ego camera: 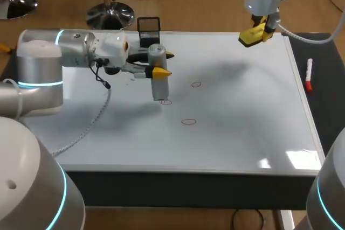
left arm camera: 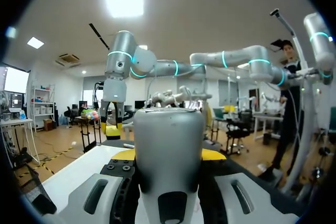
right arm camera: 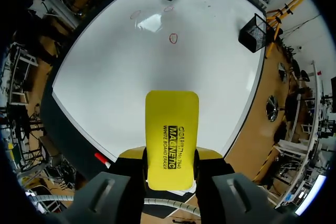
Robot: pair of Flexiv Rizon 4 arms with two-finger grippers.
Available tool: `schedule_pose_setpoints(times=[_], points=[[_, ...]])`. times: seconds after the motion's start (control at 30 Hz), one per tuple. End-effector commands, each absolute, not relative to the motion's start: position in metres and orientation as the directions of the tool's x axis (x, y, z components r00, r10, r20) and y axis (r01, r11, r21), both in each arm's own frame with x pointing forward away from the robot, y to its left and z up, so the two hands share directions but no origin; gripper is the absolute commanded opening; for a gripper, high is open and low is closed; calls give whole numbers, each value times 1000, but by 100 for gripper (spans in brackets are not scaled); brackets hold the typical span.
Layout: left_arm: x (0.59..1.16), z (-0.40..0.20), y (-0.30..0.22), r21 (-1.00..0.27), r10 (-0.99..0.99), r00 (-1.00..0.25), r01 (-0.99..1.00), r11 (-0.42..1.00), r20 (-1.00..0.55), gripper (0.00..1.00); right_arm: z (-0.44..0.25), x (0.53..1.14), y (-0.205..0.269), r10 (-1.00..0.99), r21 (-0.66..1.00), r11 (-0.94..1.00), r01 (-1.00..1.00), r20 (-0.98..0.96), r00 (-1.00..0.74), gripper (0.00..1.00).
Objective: Pick up the inspection probe, press it on each red-marked spot on the whiteboard one by one, put down the probe, pick up the eraser, and wipe off all the red marks.
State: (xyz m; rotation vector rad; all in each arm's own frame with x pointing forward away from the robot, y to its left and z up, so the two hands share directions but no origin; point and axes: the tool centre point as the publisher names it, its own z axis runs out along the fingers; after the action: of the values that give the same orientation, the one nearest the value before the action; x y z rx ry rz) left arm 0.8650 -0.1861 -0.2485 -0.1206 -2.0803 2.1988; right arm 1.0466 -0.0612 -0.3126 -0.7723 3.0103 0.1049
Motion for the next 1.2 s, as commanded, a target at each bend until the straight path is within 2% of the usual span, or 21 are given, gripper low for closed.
schedule_pose_setpoints(times=[0.03,1.2], points=[[870,-257,-195,-998,155,-988,-38,-57,29,0,-311,1047,-62,-481,54,874,-483,-45,-876,0],[875,-293,-202,-996,201,-977,-79,-37,71,0,-311,1047,-62,-481,54,874,-483,-45,-876,0]])
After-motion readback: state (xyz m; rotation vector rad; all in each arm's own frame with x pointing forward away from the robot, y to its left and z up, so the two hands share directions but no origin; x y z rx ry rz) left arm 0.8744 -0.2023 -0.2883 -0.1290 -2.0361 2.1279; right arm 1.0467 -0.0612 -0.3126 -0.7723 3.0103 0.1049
